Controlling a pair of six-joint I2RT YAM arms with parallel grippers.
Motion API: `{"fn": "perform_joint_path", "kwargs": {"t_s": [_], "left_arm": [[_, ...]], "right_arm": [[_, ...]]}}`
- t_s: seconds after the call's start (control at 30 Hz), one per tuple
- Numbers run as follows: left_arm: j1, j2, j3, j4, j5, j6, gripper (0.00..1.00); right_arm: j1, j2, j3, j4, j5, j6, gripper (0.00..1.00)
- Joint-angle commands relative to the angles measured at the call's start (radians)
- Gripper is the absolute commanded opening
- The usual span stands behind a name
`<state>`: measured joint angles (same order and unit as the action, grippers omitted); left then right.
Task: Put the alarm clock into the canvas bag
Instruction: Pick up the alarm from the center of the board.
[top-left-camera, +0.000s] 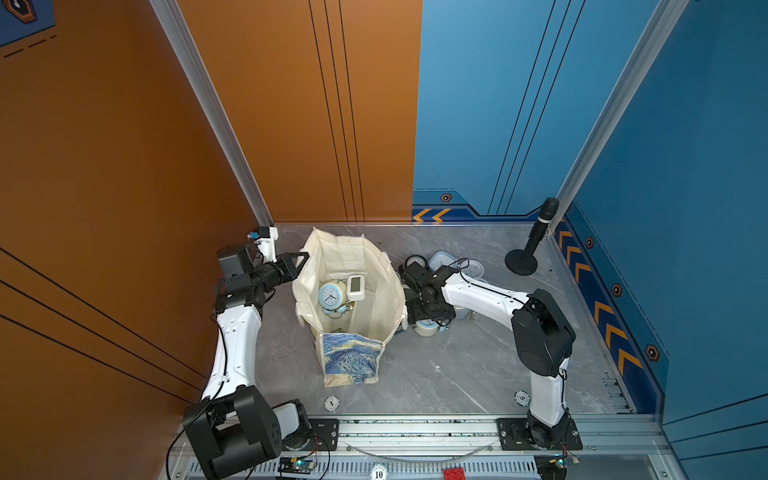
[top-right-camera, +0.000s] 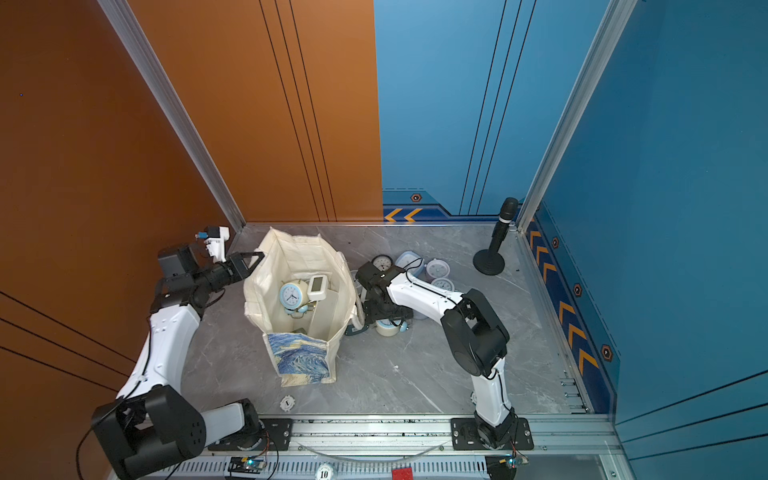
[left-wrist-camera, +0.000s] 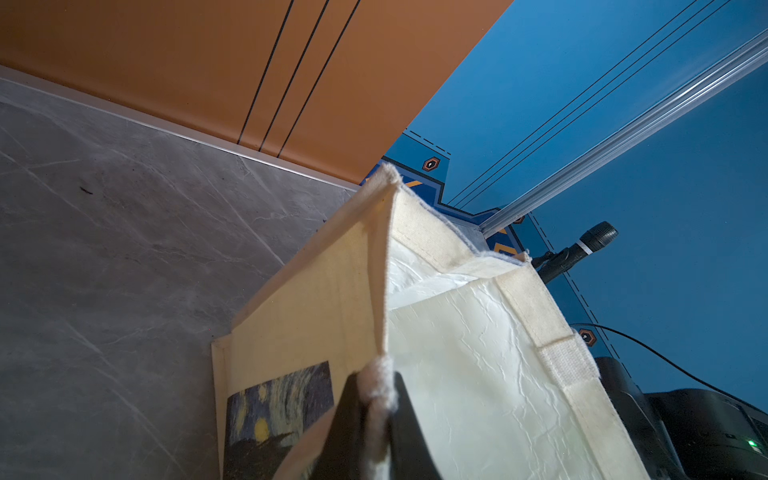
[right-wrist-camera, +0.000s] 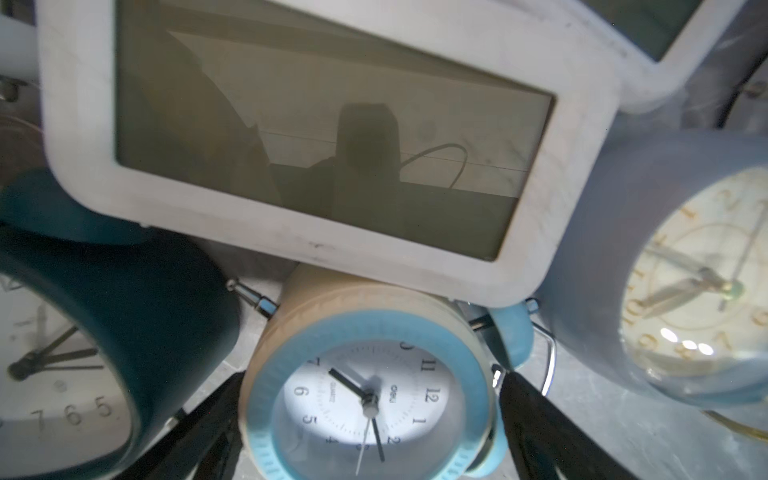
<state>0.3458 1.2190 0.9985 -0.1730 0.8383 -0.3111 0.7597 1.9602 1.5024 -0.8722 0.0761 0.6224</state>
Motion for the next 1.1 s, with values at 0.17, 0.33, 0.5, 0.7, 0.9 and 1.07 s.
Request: {"fn": "perform_joint_path", "kwargs": {"t_s": [0.17, 0.33, 0.5, 0.7, 0.9, 1.07], "left_arm": [[-0.004, -0.006, -0.012, 0.010, 0.005, 0.009, 0.00], [-0.003, -0.006, -0.012, 0.011, 0.005, 0.008, 0.00], [-0.004, -0.004, -0.012, 0.010, 0.004, 0.009, 0.00], [-0.004, -0.004, -0.012, 0.010, 0.005, 0.008, 0.00], [-0.005, -0.003, -0.012, 0.011, 0.005, 0.007, 0.00], [-0.008, -0.004, -0.011, 0.010, 0.005, 0.007, 0.00]], "right_arm": [[0.003, -0.005, 0.015, -0.017, 0.031, 0.022, 0.87], [0.002, -0.036, 0.014, -0.019, 0.032, 0.021, 0.83], [0.000, -0.083, 0.020, -0.032, 0.022, 0.020, 0.80], [0.000, -0.159, 0.042, -0.054, 0.018, 0.019, 0.78], [-0.008, -0.226, 0.096, -0.078, 0.024, -0.002, 0.77], [-0.010, -0.272, 0.166, -0.086, 0.038, -0.038, 0.75]]}}
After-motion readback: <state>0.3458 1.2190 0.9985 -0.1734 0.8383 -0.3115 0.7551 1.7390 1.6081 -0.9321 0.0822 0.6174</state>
